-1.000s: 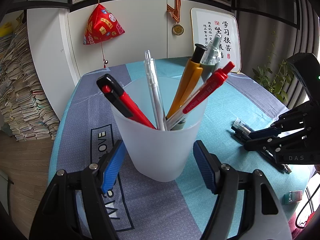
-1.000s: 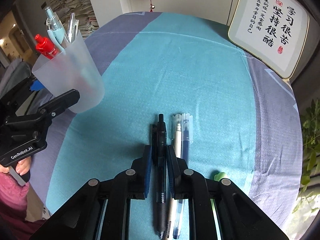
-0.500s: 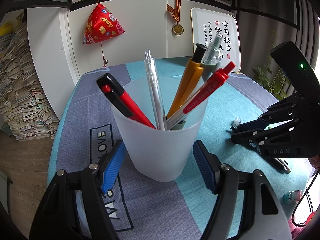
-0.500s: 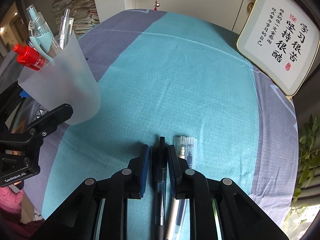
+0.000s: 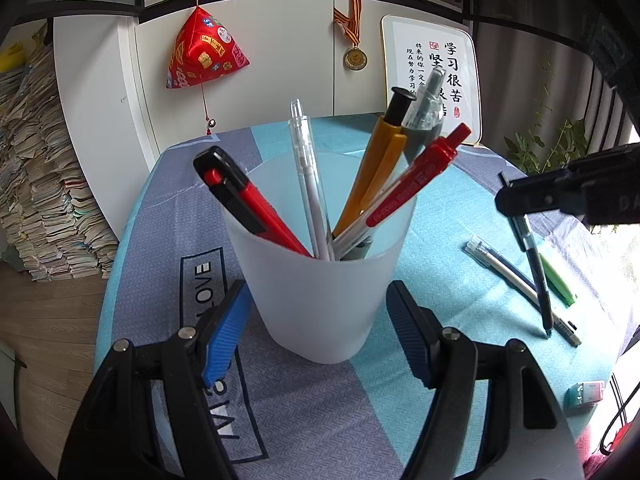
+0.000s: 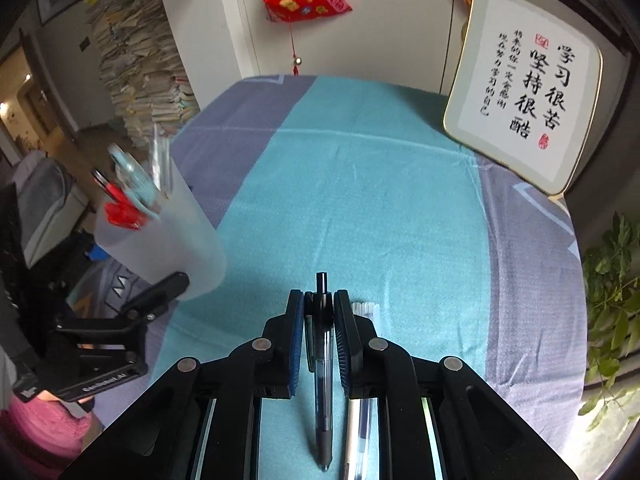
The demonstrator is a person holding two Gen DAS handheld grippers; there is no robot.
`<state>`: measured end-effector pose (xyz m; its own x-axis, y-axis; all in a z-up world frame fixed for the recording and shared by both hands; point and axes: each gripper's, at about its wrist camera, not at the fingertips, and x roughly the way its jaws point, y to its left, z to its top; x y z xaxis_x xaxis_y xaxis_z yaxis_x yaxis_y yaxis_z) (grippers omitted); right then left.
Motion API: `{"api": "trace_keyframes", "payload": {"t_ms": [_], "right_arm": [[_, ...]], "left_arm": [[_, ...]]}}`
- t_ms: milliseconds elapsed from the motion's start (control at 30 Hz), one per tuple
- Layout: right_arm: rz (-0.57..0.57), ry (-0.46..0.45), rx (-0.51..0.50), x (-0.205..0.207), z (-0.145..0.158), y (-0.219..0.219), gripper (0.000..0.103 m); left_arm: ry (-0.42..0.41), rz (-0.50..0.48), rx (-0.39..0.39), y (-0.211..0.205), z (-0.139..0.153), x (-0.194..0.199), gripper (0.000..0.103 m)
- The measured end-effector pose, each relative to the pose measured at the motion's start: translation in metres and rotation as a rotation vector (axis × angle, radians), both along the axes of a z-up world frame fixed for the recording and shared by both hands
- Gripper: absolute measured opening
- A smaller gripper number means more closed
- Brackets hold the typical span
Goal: Organize stationery
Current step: 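Lift the black pen and lower it into the frosted cup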
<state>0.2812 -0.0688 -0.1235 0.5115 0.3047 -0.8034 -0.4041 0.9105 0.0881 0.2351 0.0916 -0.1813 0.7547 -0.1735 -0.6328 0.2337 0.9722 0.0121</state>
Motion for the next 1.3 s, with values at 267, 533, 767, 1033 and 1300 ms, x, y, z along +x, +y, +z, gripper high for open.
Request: {"api": "trace_keyframes", "payload": {"t_ms": [267, 533, 767, 1033, 1300], "right_arm": [[0.014, -0.118, 0.084, -0.028, 0.050, 0.000, 0.014], [0.013, -0.168, 0.116, -0.034, 0.073, 0.002, 0.012], [0.024, -0.210, 0.143, -0.039, 0.093, 0.005, 0.012], [0.099, -0.314, 0.176, -0.050, 0.143, 0.029, 0.012], [0.205, -0.329, 0.215, -0.035, 0.159, 0.068, 0.012]], "left_arm": [[-0.001, 0.000, 0.002, 0.000, 0.000, 0.000, 0.069], [-0.011, -0.006, 0.016, -0.004, 0.001, -0.001, 0.068], [-0.004, -0.008, 0.010, -0.003, 0.001, 0.000, 0.068], [-0.001, -0.008, 0.003, -0.004, 0.001, 0.000, 0.068], [0.003, -0.009, -0.005, -0.003, 0.001, 0.001, 0.068]]}}
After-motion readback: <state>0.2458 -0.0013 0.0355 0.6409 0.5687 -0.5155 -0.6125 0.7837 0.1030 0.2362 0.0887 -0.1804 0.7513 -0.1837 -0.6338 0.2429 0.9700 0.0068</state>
